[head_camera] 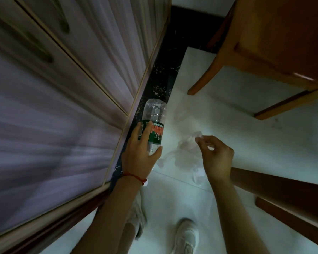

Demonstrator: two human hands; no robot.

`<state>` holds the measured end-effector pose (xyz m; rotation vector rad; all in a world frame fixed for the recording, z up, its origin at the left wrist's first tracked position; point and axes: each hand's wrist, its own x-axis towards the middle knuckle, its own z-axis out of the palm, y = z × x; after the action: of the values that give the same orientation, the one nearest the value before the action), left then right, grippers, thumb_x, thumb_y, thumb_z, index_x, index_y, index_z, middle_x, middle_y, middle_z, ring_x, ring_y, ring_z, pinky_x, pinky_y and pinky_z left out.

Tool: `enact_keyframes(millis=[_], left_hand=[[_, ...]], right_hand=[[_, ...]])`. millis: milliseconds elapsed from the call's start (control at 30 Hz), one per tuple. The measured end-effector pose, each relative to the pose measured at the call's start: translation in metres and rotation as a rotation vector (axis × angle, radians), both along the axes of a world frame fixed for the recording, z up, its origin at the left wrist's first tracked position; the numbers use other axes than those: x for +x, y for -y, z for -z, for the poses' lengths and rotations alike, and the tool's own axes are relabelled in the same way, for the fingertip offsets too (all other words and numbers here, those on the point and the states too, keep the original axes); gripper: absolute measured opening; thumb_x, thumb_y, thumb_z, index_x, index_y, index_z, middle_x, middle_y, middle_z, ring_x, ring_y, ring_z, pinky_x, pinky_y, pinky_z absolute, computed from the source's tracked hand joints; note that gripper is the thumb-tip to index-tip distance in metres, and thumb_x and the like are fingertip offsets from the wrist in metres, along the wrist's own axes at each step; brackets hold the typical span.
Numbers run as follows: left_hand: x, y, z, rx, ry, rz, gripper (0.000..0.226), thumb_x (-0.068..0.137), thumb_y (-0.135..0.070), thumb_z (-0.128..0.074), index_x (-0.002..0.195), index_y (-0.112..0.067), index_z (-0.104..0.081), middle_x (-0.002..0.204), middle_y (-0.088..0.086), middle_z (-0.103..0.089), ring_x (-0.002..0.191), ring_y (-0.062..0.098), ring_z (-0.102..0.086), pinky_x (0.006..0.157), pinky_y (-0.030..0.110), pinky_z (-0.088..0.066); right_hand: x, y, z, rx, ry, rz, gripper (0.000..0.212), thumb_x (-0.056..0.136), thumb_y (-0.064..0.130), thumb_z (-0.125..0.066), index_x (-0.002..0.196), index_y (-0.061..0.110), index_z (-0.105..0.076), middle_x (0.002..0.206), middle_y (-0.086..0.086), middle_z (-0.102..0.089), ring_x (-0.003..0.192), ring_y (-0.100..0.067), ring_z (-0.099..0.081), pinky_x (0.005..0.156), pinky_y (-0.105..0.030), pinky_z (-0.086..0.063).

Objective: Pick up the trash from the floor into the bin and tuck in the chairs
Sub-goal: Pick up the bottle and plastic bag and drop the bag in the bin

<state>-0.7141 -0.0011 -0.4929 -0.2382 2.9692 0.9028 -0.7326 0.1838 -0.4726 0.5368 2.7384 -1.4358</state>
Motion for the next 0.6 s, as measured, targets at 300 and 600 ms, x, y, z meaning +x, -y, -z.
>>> enact_keyframes(millis=[300, 600], left_hand=[[0.040, -0.022, -0.162, 0.012, -0.025, 0.023, 0.078, 0.066, -0.026, -0.079, 0.135, -0.016, -0.043, 0.136, 0.017, -0.044, 0.110, 0.036, -0.053, 0.074, 0.047, -0.055], [0.098, -0.041, -0.298, 0.029, -0.039, -0.043, 0.078, 0.068, -0.029, -0.077, 0.137, -0.020, -0.041, 0.139, 0.013, -0.041, 0.108, 0.035, -0.055, 0.072, 0.048, -0.055]], right_hand=[[0.033, -0.018, -0.157, 0.007, -0.040, 0.009, 0.011, 0.082, 0.018, -0.069, 0.086, 0.008, -0.072, 0.083, -0.001, -0.069, 0.072, -0.009, -0.057, 0.067, -0.014, -0.040], [0.096, -0.043, -0.291, 0.146, -0.262, -0.135, 0.006, 0.075, 0.008, -0.074, 0.078, 0.004, -0.071, 0.078, -0.009, -0.072, 0.066, -0.009, -0.057, 0.062, -0.016, -0.042]])
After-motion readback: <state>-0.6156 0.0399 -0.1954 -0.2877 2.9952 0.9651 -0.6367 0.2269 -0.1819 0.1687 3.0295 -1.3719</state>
